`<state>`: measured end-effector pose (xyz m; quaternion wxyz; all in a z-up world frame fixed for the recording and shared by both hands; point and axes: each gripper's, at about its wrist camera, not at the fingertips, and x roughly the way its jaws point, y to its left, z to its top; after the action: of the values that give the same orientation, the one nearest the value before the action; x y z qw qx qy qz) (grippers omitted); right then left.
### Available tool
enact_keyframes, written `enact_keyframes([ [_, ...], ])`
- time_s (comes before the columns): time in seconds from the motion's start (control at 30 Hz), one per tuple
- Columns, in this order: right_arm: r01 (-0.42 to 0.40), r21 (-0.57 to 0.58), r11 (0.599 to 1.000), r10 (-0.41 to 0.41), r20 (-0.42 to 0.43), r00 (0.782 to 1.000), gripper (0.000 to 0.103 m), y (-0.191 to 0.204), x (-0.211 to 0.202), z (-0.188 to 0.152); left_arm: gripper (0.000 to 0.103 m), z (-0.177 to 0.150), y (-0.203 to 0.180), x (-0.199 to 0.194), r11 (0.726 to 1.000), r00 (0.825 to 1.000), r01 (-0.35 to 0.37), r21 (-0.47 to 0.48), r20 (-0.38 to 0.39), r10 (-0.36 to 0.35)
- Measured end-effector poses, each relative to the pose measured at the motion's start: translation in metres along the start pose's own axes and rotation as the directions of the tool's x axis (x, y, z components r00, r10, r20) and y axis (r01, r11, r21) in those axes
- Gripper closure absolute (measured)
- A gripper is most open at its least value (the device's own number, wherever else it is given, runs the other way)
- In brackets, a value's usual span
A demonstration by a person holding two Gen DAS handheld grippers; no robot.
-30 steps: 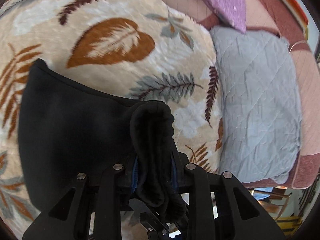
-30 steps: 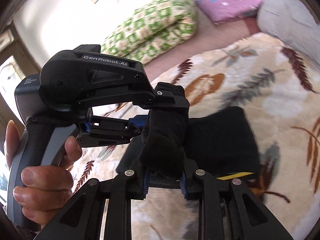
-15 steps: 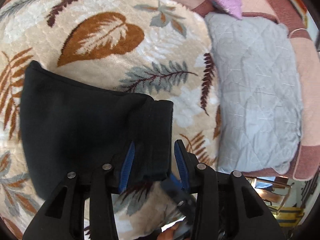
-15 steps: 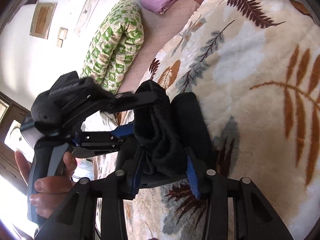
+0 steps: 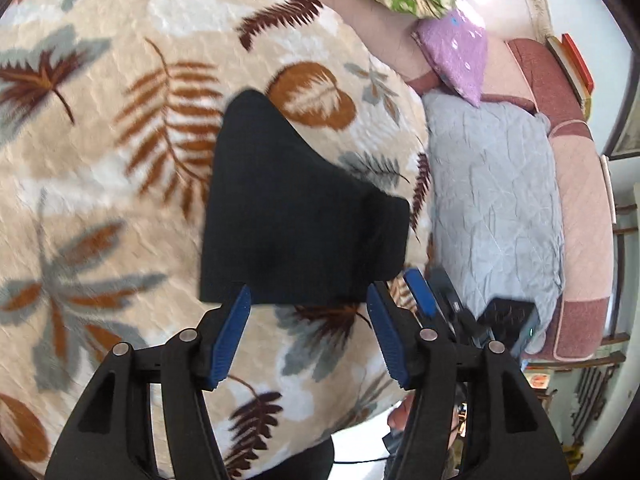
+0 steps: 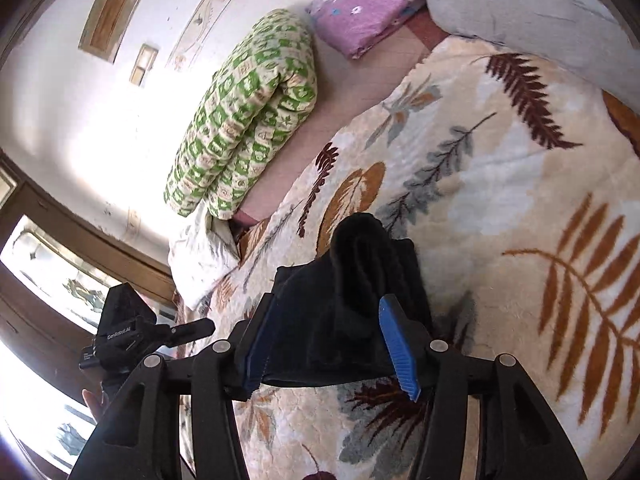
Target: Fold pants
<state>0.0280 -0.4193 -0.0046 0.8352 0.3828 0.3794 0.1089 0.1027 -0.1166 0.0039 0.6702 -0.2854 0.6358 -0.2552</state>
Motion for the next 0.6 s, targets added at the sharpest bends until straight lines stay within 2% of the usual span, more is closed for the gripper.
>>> enact_keyframes([
  [0.1,0.033,-0.053,0.998,-0.035,-0.039,0.999,0.049,0.013,0.022,0.01,0.044,-0.012,-0.01,0.019,0.999,1.0,0.02,-0.03,-0.002,-0.02],
  [0.3,0.04,-0.044,0.998,-0.044,-0.094,0.995,0.048,0.014,0.047,0.028,0.044,-0.021,-0.009,0.054,0.985,0.998,0.061,-0.164,-0.006,-0.063],
  [0.4,0.057,-0.049,0.997,-0.062,-0.121,0.991,0.049,0.012,0.059,0.037,0.044,-0.022,-0.003,0.066,0.969,0.998,0.064,-0.238,0.021,-0.061],
  [0.5,0.04,-0.03,0.999,-0.044,-0.149,0.988,0.049,0.006,0.068,0.043,0.044,-0.019,0.001,0.076,0.955,0.999,0.045,-0.293,0.028,-0.038],
  [0.57,0.053,-0.029,0.998,-0.057,-0.162,0.985,0.052,0.001,0.072,0.044,0.046,-0.015,0.002,0.082,0.951,0.999,0.023,-0.307,0.029,-0.015],
  [0.6,0.06,-0.032,0.998,-0.064,-0.169,0.984,0.052,-0.001,0.074,0.044,0.059,-0.013,0.003,0.085,0.948,1.0,-0.004,-0.319,0.026,0.013],
])
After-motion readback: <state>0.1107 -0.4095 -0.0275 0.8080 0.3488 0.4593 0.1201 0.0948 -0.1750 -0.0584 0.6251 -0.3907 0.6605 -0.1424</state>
